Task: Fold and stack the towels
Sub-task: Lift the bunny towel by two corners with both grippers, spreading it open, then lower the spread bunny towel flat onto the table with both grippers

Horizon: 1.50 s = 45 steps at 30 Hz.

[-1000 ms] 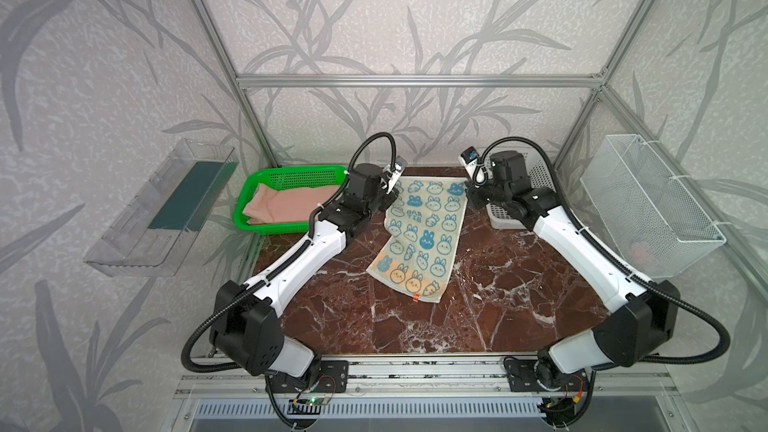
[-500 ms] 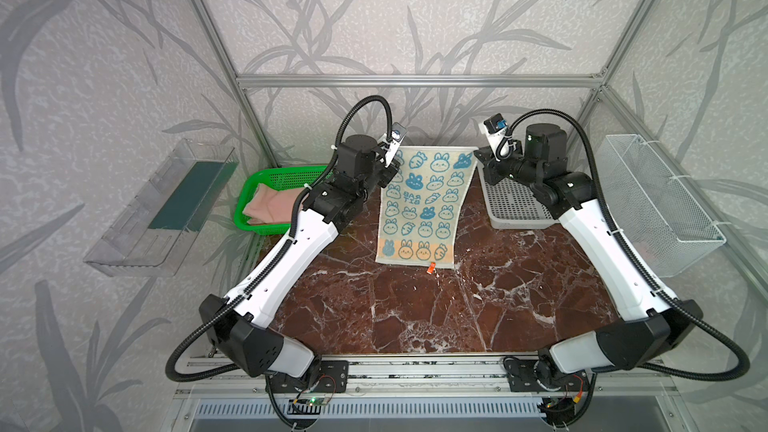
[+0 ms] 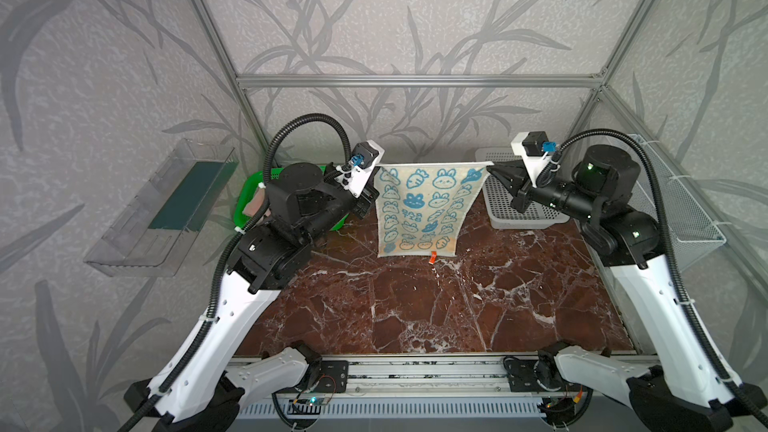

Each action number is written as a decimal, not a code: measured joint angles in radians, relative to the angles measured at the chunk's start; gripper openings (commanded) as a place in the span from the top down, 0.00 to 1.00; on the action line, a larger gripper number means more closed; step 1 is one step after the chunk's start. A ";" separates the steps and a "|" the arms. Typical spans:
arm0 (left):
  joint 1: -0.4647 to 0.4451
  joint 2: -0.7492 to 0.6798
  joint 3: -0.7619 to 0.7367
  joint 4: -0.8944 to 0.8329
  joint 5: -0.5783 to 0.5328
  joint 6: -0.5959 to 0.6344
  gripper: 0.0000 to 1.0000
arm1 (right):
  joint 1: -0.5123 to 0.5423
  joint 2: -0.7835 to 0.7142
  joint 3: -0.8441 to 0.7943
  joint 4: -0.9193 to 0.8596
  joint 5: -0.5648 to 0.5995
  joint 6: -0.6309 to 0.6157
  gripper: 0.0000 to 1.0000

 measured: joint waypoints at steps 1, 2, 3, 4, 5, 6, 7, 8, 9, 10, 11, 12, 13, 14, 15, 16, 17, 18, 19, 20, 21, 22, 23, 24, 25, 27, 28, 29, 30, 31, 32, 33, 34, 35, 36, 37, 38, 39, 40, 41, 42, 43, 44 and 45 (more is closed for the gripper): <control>-0.005 -0.012 -0.003 -0.007 0.010 -0.004 1.00 | 0.000 -0.014 -0.009 0.002 -0.010 0.005 1.00; -0.007 -0.023 -0.005 -0.015 0.020 -0.009 1.00 | 0.000 -0.027 -0.017 0.003 -0.021 0.010 1.00; -0.009 -0.033 -0.009 -0.018 0.031 -0.012 1.00 | 0.000 -0.038 -0.022 0.002 -0.030 0.014 1.00; -0.010 -0.047 -0.017 -0.018 0.044 -0.017 1.00 | 0.000 -0.049 -0.026 0.003 -0.042 0.020 1.00; -0.010 -0.061 -0.025 -0.018 0.059 -0.022 1.00 | 0.000 -0.060 -0.029 0.005 -0.053 0.028 1.00; -0.010 -0.076 -0.033 -0.017 0.074 -0.027 1.00 | 0.000 -0.069 -0.031 0.005 -0.063 0.034 1.00; -0.010 -0.095 -0.044 -0.017 0.093 -0.035 1.00 | 0.000 -0.080 -0.032 0.006 -0.077 0.042 1.00; -0.010 -0.116 -0.054 -0.016 0.113 -0.041 1.00 | 0.000 -0.091 -0.035 0.009 -0.089 0.051 1.00; -0.010 -0.132 -0.061 -0.013 0.128 -0.047 1.00 | 0.000 -0.101 -0.038 0.011 -0.101 0.059 1.00; -0.011 -0.152 -0.068 -0.010 0.146 -0.053 1.00 | 0.000 -0.114 -0.043 0.015 -0.114 0.068 1.00; -0.011 -0.169 -0.071 -0.007 0.161 -0.058 1.00 | 0.000 -0.127 -0.046 0.019 -0.127 0.076 1.00; -0.012 -0.182 -0.074 -0.003 0.171 -0.061 1.00 | 0.000 -0.134 -0.048 0.023 -0.136 0.082 1.00; -0.013 -0.196 -0.078 0.004 0.181 -0.063 1.00 | 0.000 -0.142 -0.050 0.028 -0.148 0.090 1.00; -0.015 -0.206 -0.079 0.006 0.187 -0.063 1.00 | 0.001 -0.148 -0.050 0.033 -0.156 0.096 1.00; -0.016 -0.212 -0.082 0.013 0.188 -0.063 1.00 | 0.001 -0.151 -0.051 0.038 -0.163 0.100 1.00; -0.016 -0.215 -0.085 0.015 0.187 -0.062 1.00 | 0.002 -0.153 -0.052 0.044 -0.167 0.104 1.00; -0.016 -0.216 -0.091 0.024 0.183 -0.058 1.00 | 0.002 -0.153 -0.055 0.052 -0.168 0.107 1.00; -0.016 -0.215 -0.100 0.033 0.175 -0.052 1.00 | 0.002 -0.153 -0.060 0.058 -0.166 0.109 1.00; -0.016 -0.211 -0.111 0.042 0.161 -0.042 1.00 | 0.002 -0.150 -0.068 0.064 -0.160 0.109 1.00; -0.016 -0.205 -0.125 0.053 0.141 -0.033 1.00 | 0.002 -0.146 -0.074 0.066 -0.150 0.109 1.00; -0.016 -0.195 -0.136 0.063 0.117 -0.017 1.00 | 0.002 -0.139 -0.080 0.066 -0.139 0.107 1.00; -0.016 -0.179 -0.144 0.072 0.086 -0.003 1.00 | 0.002 -0.129 -0.085 0.066 -0.124 0.106 1.00; -0.015 -0.156 -0.148 0.084 0.052 0.015 1.00 | 0.002 -0.115 -0.088 0.066 -0.107 0.102 1.00; -0.014 -0.134 -0.149 0.093 0.023 0.031 1.00 | 0.001 -0.102 -0.090 0.067 -0.093 0.098 1.00; -0.012 -0.103 -0.150 0.109 -0.012 0.050 1.00 | -0.002 -0.085 -0.094 0.071 -0.074 0.094 1.00; -0.001 -0.039 -0.151 0.138 -0.070 0.083 1.00 | -0.008 -0.049 -0.105 0.078 -0.040 0.084 1.00; 0.010 -0.002 -0.151 0.153 -0.093 0.097 1.00 | -0.011 -0.028 -0.112 0.086 -0.023 0.079 1.00; 0.023 0.034 -0.151 0.166 -0.109 0.106 1.00 | -0.015 -0.005 -0.119 0.095 -0.008 0.076 1.00; 0.037 0.066 -0.151 0.176 -0.117 0.112 1.00 | -0.019 0.014 -0.125 0.101 0.000 0.073 1.00; 0.054 0.106 -0.150 0.188 -0.124 0.117 1.00 | -0.026 0.040 -0.133 0.112 0.008 0.072 1.00; 0.069 0.141 -0.150 0.198 -0.125 0.120 1.00 | -0.034 0.068 -0.137 0.120 0.012 0.073 1.00; 0.082 0.174 -0.148 0.206 -0.126 0.121 1.00 | -0.041 0.091 -0.141 0.129 0.013 0.073 1.00; 0.095 0.209 -0.146 0.214 -0.126 0.122 1.00 | -0.050 0.120 -0.144 0.140 0.012 0.074 1.00; 0.106 0.243 -0.143 0.220 -0.125 0.122 1.00 | -0.059 0.149 -0.146 0.149 0.011 0.074 1.00; 0.115 0.274 -0.140 0.227 -0.126 0.122 1.00 | -0.066 0.176 -0.147 0.161 0.011 0.075 1.00; 0.124 0.307 -0.137 0.236 -0.125 0.122 1.00 | -0.074 0.206 -0.147 0.172 0.010 0.077 1.00; 0.131 0.339 -0.130 0.238 -0.126 0.122 1.00 | -0.082 0.237 -0.147 0.186 0.008 0.077 1.00; 0.138 0.370 -0.121 0.241 -0.126 0.122 1.00 | -0.089 0.265 -0.147 0.198 0.004 0.079 1.00; 0.146 0.404 -0.109 0.245 -0.126 0.122 1.00 | -0.097 0.296 -0.147 0.212 0.001 0.080 1.00; 0.155 0.439 -0.096 0.249 -0.126 0.122 1.00 | -0.104 0.330 -0.146 0.227 -0.003 0.082 1.00; 0.161 0.468 -0.084 0.252 -0.126 0.121 1.00 | -0.110 0.361 -0.144 0.237 -0.006 0.082 1.00; 0.169 0.504 -0.065 0.253 -0.126 0.121 1.00 | -0.116 0.400 -0.137 0.248 -0.010 0.081 1.00; 0.177 0.545 -0.042 0.253 -0.128 0.122 1.00 | -0.122 0.445 -0.126 0.257 -0.012 0.081 1.00; 0.183 0.580 -0.022 0.253 -0.131 0.122 1.00 | -0.125 0.482 -0.118 0.268 -0.012 0.080 1.00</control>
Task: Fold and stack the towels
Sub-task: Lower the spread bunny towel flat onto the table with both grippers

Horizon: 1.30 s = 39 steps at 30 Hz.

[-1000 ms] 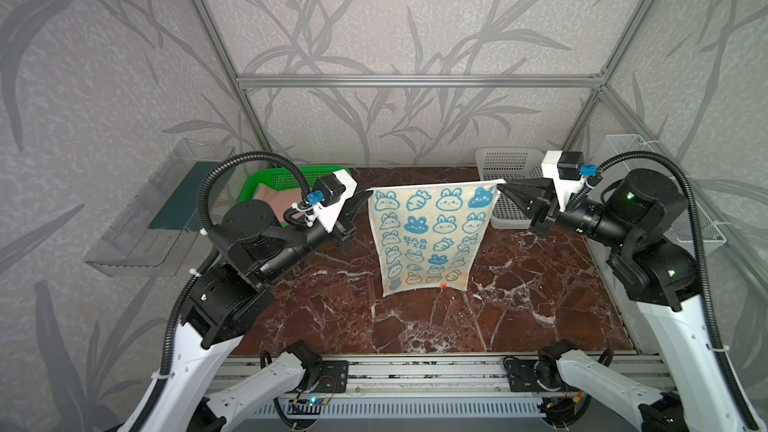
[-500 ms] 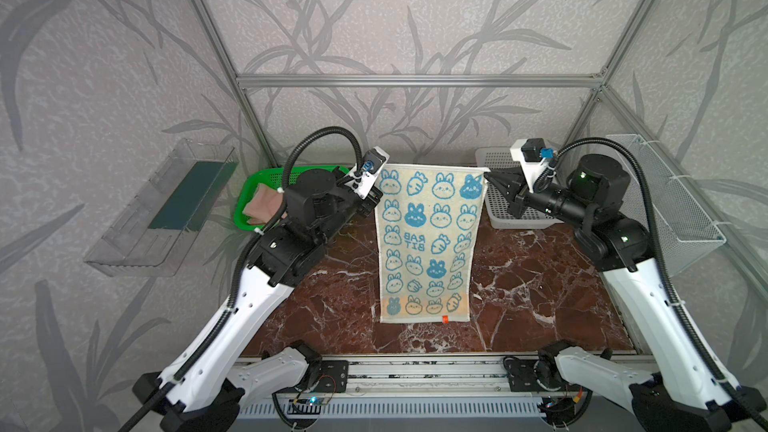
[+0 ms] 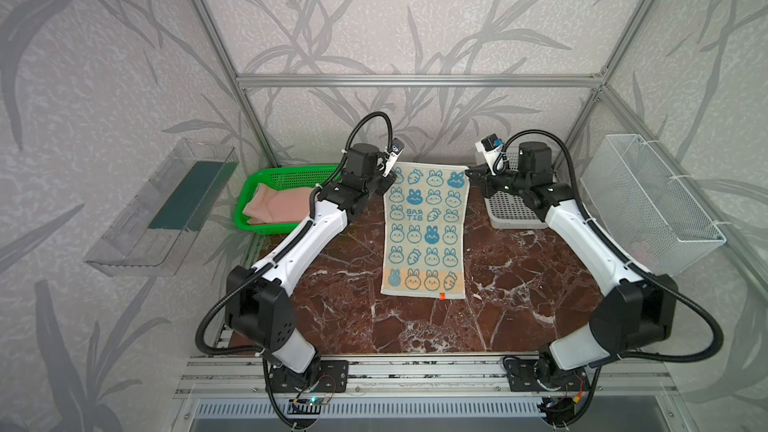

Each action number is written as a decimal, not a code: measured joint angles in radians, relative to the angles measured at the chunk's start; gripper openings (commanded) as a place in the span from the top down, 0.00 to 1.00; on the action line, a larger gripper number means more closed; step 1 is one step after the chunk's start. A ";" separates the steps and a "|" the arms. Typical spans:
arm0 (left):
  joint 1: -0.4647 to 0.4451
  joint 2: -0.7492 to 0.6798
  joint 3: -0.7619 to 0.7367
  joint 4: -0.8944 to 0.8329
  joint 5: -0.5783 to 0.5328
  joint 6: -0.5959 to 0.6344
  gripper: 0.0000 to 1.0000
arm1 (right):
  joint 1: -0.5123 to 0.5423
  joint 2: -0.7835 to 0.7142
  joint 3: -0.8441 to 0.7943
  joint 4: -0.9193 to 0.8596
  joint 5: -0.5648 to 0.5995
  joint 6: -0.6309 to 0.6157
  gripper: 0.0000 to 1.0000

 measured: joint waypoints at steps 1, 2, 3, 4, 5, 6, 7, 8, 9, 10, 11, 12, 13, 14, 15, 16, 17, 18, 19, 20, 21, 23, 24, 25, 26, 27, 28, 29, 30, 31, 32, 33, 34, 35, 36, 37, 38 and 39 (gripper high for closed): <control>0.006 0.039 0.024 0.000 -0.005 0.000 1.00 | -0.002 0.040 0.010 0.011 0.000 -0.002 1.00; 0.012 0.077 0.048 -0.002 -0.010 0.000 1.00 | -0.005 0.081 0.019 0.028 0.003 -0.005 1.00; 0.017 0.114 0.071 -0.003 -0.014 0.000 1.00 | -0.005 0.113 0.027 0.038 0.008 -0.007 1.00; 0.021 0.152 0.096 -0.005 -0.020 0.000 1.00 | -0.006 0.149 0.035 0.054 0.016 -0.011 1.00; 0.024 0.190 0.119 -0.009 -0.024 0.000 1.00 | -0.007 0.188 0.047 0.069 0.023 -0.018 1.00; 0.026 0.223 0.141 -0.015 -0.029 0.000 1.00 | -0.007 0.216 0.058 0.080 0.029 -0.023 1.00; 0.029 0.260 0.166 -0.023 -0.032 0.000 1.00 | -0.008 0.248 0.071 0.092 0.036 -0.031 1.00; 0.032 0.296 0.192 -0.030 -0.036 0.000 1.00 | -0.010 0.277 0.081 0.105 0.040 -0.041 1.00; 0.035 0.328 0.216 -0.040 -0.038 0.000 1.00 | -0.011 0.298 0.088 0.118 0.042 -0.050 1.00; 0.036 0.362 0.245 -0.051 -0.042 -0.001 1.00 | -0.013 0.316 0.089 0.134 0.043 -0.062 1.00; 0.038 0.396 0.279 -0.068 -0.045 -0.002 1.00 | -0.014 0.330 0.089 0.151 0.042 -0.076 1.00; 0.039 0.425 0.308 -0.084 -0.047 -0.004 1.00 | -0.014 0.340 0.089 0.166 0.042 -0.091 1.00; 0.040 0.456 0.347 -0.110 -0.051 -0.005 1.00 | -0.016 0.349 0.089 0.182 0.042 -0.105 1.00; 0.040 0.488 0.387 -0.136 -0.053 -0.009 1.00 | -0.017 0.354 0.089 0.194 0.041 -0.122 1.00; 0.040 0.504 0.410 -0.154 -0.055 -0.011 1.00 | -0.018 0.354 0.088 0.200 0.038 -0.136 1.00; 0.040 0.517 0.429 -0.175 -0.057 -0.016 1.00 | -0.018 0.354 0.087 0.208 0.033 -0.153 1.00; 0.040 0.520 0.436 -0.193 -0.059 -0.019 1.00 | -0.019 0.354 0.087 0.216 0.028 -0.165 1.00; 0.040 0.519 0.437 -0.206 -0.060 -0.022 1.00 | -0.019 0.354 0.087 0.221 0.021 -0.177 1.00; 0.040 0.515 0.437 -0.215 -0.063 -0.026 1.00 | -0.019 0.354 0.084 0.225 0.016 -0.189 1.00; 0.040 0.511 0.437 -0.222 -0.063 -0.029 1.00 | -0.020 0.353 0.075 0.230 0.008 -0.201 1.00; 0.040 0.507 0.435 -0.225 -0.062 -0.031 1.00 | -0.021 0.351 0.068 0.231 0.000 -0.210 1.00; 0.040 0.482 0.410 -0.227 -0.054 -0.039 1.00 | -0.026 0.347 0.046 0.230 -0.024 -0.233 1.00; 0.040 0.468 0.395 -0.228 -0.049 -0.044 1.00 | -0.028 0.347 0.039 0.228 -0.037 -0.241 1.00; 0.040 0.447 0.371 -0.229 -0.042 -0.048 1.00 | -0.031 0.347 0.034 0.224 -0.051 -0.253 1.00; 0.040 0.426 0.346 -0.226 -0.035 -0.054 1.00 | -0.034 0.347 0.032 0.216 -0.067 -0.267 1.00; 0.040 0.408 0.323 -0.225 -0.026 -0.060 1.00 | -0.035 0.346 0.032 0.207 -0.080 -0.279 1.00; 0.041 0.383 0.295 -0.225 -0.014 -0.065 1.00 | -0.038 0.345 0.031 0.199 -0.094 -0.290 1.00; 0.041 0.361 0.267 -0.222 -0.005 -0.069 1.00 | -0.040 0.343 0.030 0.190 -0.106 -0.307 1.00; 0.042 0.341 0.242 -0.222 0.004 -0.071 1.00 | -0.042 0.340 0.026 0.183 -0.117 -0.320 1.00; 0.042 0.319 0.214 -0.220 0.011 -0.073 1.00 | -0.042 0.335 0.016 0.178 -0.127 -0.334 1.00; 0.042 0.297 0.187 -0.218 0.017 -0.076 1.00 | -0.042 0.328 0.002 0.175 -0.135 -0.350 1.00; 0.042 0.279 0.165 -0.218 0.024 -0.080 1.00 | -0.042 0.320 -0.010 0.169 -0.143 -0.364 1.00; 0.041 0.259 0.138 -0.216 0.030 -0.084 1.00 | -0.042 0.307 -0.029 0.160 -0.154 -0.380 1.00; 0.039 0.237 0.108 -0.212 0.035 -0.090 1.00 | -0.042 0.294 -0.048 0.150 -0.166 -0.395 1.00; 0.036 0.220 0.086 -0.212 0.037 -0.096 1.00 | -0.042 0.282 -0.064 0.139 -0.173 -0.410 1.00; 0.031 0.200 0.058 -0.211 0.040 -0.106 1.00 | -0.042 0.264 -0.083 0.129 -0.180 -0.422 1.00; 0.027 0.180 0.032 -0.211 0.042 -0.116 1.00 | -0.042 0.245 -0.103 0.119 -0.187 -0.435 1.00; 0.023 0.163 0.010 -0.213 0.045 -0.126 1.00 | -0.042 0.225 -0.123 0.113 -0.193 -0.443 1.00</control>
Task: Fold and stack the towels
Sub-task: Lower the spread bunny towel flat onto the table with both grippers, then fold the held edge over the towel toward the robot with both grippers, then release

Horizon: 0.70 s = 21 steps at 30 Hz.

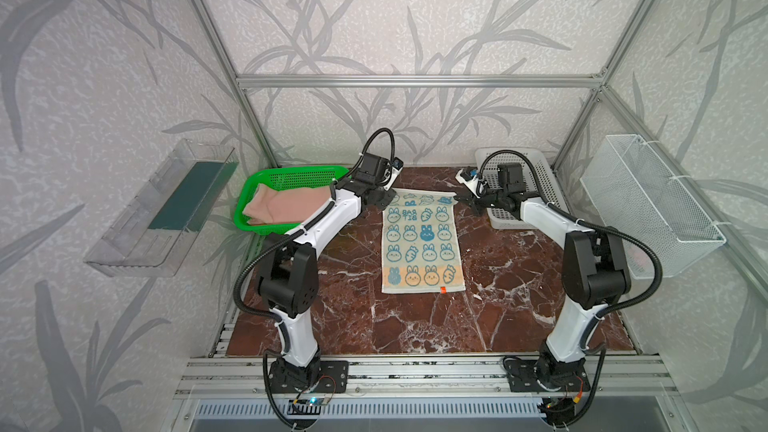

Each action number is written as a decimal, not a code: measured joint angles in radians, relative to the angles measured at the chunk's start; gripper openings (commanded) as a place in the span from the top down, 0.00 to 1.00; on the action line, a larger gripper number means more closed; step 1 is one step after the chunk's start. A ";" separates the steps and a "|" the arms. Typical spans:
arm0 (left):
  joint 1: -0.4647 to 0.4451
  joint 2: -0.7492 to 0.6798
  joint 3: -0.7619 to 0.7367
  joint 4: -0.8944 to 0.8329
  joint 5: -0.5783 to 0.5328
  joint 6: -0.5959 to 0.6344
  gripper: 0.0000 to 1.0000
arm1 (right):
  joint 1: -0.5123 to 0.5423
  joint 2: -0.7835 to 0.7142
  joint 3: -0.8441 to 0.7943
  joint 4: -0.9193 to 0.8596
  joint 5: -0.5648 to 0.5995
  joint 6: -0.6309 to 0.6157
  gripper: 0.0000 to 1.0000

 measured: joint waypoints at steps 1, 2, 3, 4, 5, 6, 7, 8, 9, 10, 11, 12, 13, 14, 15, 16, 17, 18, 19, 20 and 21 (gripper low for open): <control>-0.005 -0.018 -0.023 0.000 0.002 -0.012 1.00 | 0.000 -0.024 -0.025 -0.006 -0.007 -0.014 1.00; -0.011 -0.033 -0.042 0.000 0.002 -0.024 1.00 | 0.000 -0.052 -0.053 -0.008 -0.011 -0.027 1.00; -0.016 -0.046 -0.058 -0.001 0.003 -0.035 1.00 | 0.002 -0.079 -0.081 -0.011 -0.015 -0.039 1.00; -0.023 -0.059 -0.074 -0.002 0.002 -0.047 1.00 | 0.005 -0.113 -0.115 -0.011 -0.015 -0.053 1.00; -0.032 -0.072 -0.093 -0.002 0.000 -0.059 1.00 | 0.010 -0.146 -0.149 -0.013 -0.011 -0.065 1.00; -0.038 -0.082 -0.107 -0.003 -0.001 -0.067 1.00 | 0.016 -0.172 -0.174 -0.018 -0.005 -0.076 1.00; -0.046 -0.093 -0.127 -0.003 -0.007 -0.078 1.00 | 0.026 -0.201 -0.202 -0.022 0.006 -0.085 1.00; -0.054 -0.106 -0.146 -0.007 -0.015 -0.086 1.00 | 0.035 -0.222 -0.224 -0.027 0.020 -0.095 1.00; -0.060 -0.114 -0.161 -0.010 -0.019 -0.093 1.00 | 0.042 -0.237 -0.240 -0.031 0.031 -0.100 1.00; -0.068 -0.123 -0.177 -0.017 -0.024 -0.099 1.00 | 0.050 -0.253 -0.262 -0.034 0.047 -0.103 1.00; -0.074 -0.130 -0.188 -0.024 -0.027 -0.104 1.00 | 0.059 -0.268 -0.285 -0.038 0.061 -0.108 1.00; -0.079 -0.136 -0.195 -0.034 -0.027 -0.108 1.00 | 0.063 -0.278 -0.302 -0.044 0.072 -0.108 1.00; -0.085 -0.142 -0.202 -0.044 -0.027 -0.113 1.00 | 0.069 -0.291 -0.321 -0.049 0.083 -0.109 1.00; -0.090 -0.147 -0.205 -0.056 -0.027 -0.121 1.00 | 0.073 -0.303 -0.339 -0.055 0.092 -0.111 1.00; -0.095 -0.152 -0.208 -0.063 -0.026 -0.126 1.00 | 0.077 -0.316 -0.354 -0.058 0.099 -0.112 1.00; -0.099 -0.158 -0.212 -0.071 -0.026 -0.132 1.00 | 0.081 -0.332 -0.371 -0.063 0.106 -0.115 1.00; -0.103 -0.164 -0.217 -0.079 -0.024 -0.140 1.00 | 0.087 -0.348 -0.386 -0.065 0.113 -0.119 1.00; -0.106 -0.170 -0.222 -0.085 -0.023 -0.147 1.00 | 0.093 -0.364 -0.400 -0.066 0.120 -0.122 1.00; -0.110 -0.178 -0.230 -0.092 -0.021 -0.156 1.00 | 0.100 -0.383 -0.415 -0.068 0.128 -0.126 1.00; -0.114 -0.187 -0.241 -0.100 -0.019 -0.165 1.00 | 0.108 -0.400 -0.428 -0.071 0.136 -0.128 1.00; -0.119 -0.197 -0.252 -0.104 -0.017 -0.171 1.00 | 0.114 -0.413 -0.438 -0.076 0.145 -0.131 1.00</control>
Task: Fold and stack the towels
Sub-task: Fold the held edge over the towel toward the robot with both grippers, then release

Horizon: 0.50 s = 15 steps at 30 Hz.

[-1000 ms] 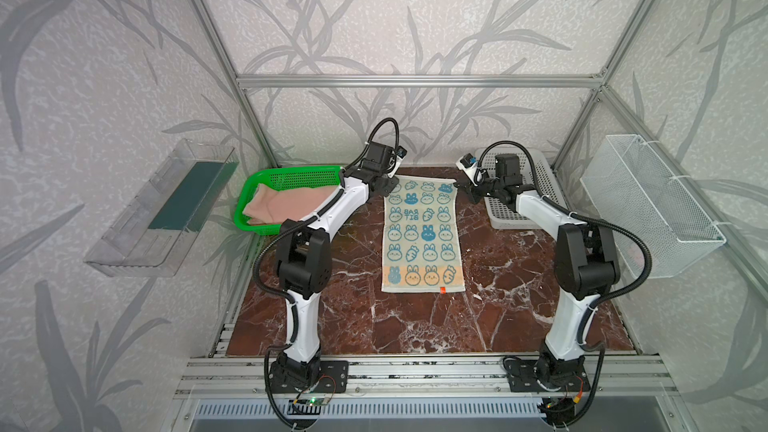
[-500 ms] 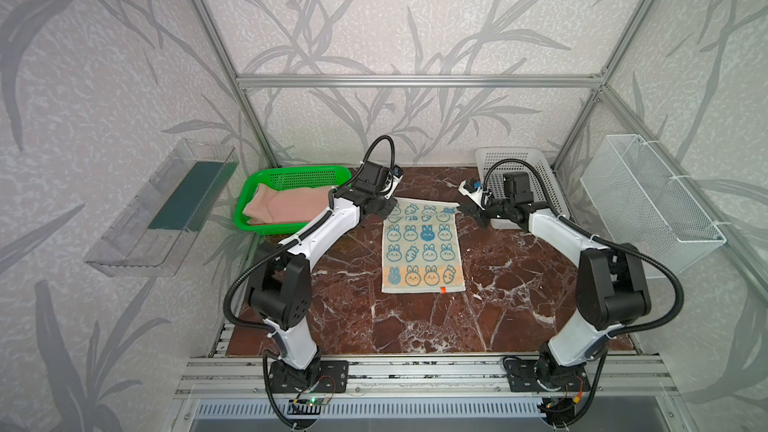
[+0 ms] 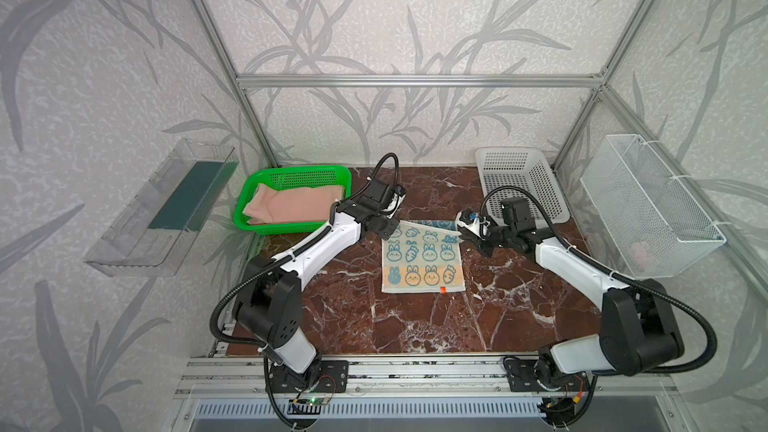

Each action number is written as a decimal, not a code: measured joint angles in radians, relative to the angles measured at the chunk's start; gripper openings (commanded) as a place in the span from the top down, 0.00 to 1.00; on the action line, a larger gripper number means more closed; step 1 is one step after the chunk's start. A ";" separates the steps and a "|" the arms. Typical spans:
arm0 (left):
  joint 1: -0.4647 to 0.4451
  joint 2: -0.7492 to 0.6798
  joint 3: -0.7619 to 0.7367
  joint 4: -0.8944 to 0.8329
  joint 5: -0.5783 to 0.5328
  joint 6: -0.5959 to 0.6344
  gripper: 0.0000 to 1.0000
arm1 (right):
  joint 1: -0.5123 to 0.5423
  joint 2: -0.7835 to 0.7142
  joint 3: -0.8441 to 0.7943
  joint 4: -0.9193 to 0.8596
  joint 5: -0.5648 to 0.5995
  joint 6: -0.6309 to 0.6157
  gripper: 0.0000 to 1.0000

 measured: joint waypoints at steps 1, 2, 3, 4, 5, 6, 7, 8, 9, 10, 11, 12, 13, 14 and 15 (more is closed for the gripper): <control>-0.007 -0.011 -0.014 -0.007 0.002 -0.006 1.00 | 0.006 -0.011 -0.008 -0.010 0.009 -0.002 1.00; -0.014 -0.024 -0.030 -0.015 0.004 -0.014 1.00 | 0.011 -0.019 -0.015 -0.018 0.017 -0.004 1.00; -0.020 -0.034 -0.042 -0.022 0.007 -0.021 1.00 | 0.013 -0.024 -0.021 -0.023 0.022 -0.006 1.00; -0.026 -0.045 -0.056 -0.029 0.012 -0.030 1.00 | 0.014 -0.030 -0.031 -0.029 0.026 -0.007 1.00; -0.032 -0.057 -0.071 -0.032 0.018 -0.040 1.00 | 0.014 -0.034 -0.041 -0.032 0.030 -0.008 1.00; -0.037 -0.068 -0.085 -0.035 0.024 -0.048 1.00 | 0.015 -0.038 -0.052 -0.033 0.032 -0.008 1.00; -0.041 -0.080 -0.103 -0.038 0.031 -0.057 1.00 | 0.016 -0.043 -0.066 -0.035 0.032 -0.007 1.00; -0.045 -0.094 -0.119 -0.040 0.037 -0.065 1.00 | 0.018 -0.045 -0.077 -0.037 0.032 -0.007 1.00; -0.048 -0.107 -0.134 -0.041 0.045 -0.072 1.00 | 0.023 -0.048 -0.086 -0.040 0.032 -0.006 1.00; -0.052 -0.119 -0.149 -0.042 0.051 -0.081 1.00 | 0.026 -0.051 -0.095 -0.043 0.035 -0.006 1.00; -0.055 -0.130 -0.163 -0.043 0.058 -0.088 1.00 | 0.032 -0.055 -0.103 -0.047 0.040 -0.005 1.00; -0.058 -0.138 -0.174 -0.043 0.063 -0.092 1.00 | 0.037 -0.061 -0.109 -0.051 0.043 -0.005 1.00; -0.063 -0.145 -0.188 -0.044 0.067 -0.098 1.00 | 0.045 -0.067 -0.117 -0.060 0.050 -0.004 1.00; -0.069 -0.150 -0.200 -0.045 0.068 -0.102 1.00 | 0.051 -0.074 -0.124 -0.067 0.056 -0.002 1.00; -0.075 -0.153 -0.210 -0.045 0.068 -0.106 1.00 | 0.056 -0.080 -0.130 -0.073 0.060 -0.002 1.00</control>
